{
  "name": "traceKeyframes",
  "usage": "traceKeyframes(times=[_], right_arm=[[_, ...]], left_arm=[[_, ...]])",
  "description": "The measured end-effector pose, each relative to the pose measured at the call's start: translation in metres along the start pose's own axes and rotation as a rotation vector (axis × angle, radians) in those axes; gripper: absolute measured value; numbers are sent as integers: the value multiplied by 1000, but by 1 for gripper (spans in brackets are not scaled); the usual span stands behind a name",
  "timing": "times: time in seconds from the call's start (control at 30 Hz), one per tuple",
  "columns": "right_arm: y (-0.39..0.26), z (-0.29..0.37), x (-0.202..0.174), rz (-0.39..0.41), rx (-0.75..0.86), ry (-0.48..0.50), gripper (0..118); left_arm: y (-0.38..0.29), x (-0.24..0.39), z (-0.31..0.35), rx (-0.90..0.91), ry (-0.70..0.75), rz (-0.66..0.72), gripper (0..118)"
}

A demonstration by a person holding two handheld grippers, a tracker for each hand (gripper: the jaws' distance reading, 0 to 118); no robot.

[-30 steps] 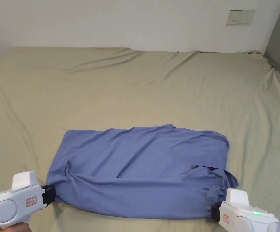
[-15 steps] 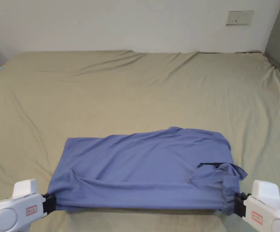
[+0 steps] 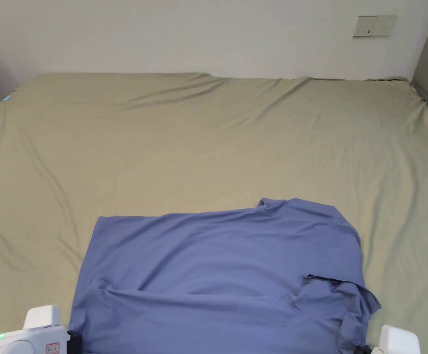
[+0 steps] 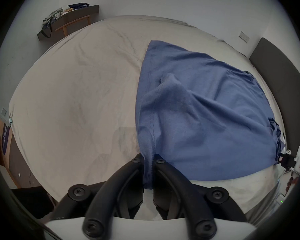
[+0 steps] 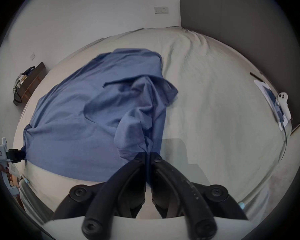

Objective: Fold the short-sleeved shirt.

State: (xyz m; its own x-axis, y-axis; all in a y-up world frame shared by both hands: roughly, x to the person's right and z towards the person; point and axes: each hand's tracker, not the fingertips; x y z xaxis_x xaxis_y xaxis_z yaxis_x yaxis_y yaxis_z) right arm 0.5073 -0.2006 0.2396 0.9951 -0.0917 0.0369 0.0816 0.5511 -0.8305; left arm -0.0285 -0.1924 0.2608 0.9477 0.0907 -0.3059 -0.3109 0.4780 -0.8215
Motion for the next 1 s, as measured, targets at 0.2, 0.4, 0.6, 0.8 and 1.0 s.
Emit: traceKeyframes(times=[0.2, 0.4, 0.6, 0.8, 1.0], right_arm=[[54, 65, -26, 66, 296, 39, 100], [97, 124, -62, 121, 649, 64, 109], [106, 145, -86, 177, 820, -23, 109], [111, 143, -93, 194, 849, -52, 22], [124, 132, -93, 192, 836, -45, 1]], left_arm=[[29, 25, 68, 308, -142, 58, 117], [61, 73, 131, 678, -155, -16, 117], [70, 108, 145, 865, -55, -81, 115], [73, 122, 133, 873, -59, -155, 0], [90, 129, 114, 849, -68, -202, 0]])
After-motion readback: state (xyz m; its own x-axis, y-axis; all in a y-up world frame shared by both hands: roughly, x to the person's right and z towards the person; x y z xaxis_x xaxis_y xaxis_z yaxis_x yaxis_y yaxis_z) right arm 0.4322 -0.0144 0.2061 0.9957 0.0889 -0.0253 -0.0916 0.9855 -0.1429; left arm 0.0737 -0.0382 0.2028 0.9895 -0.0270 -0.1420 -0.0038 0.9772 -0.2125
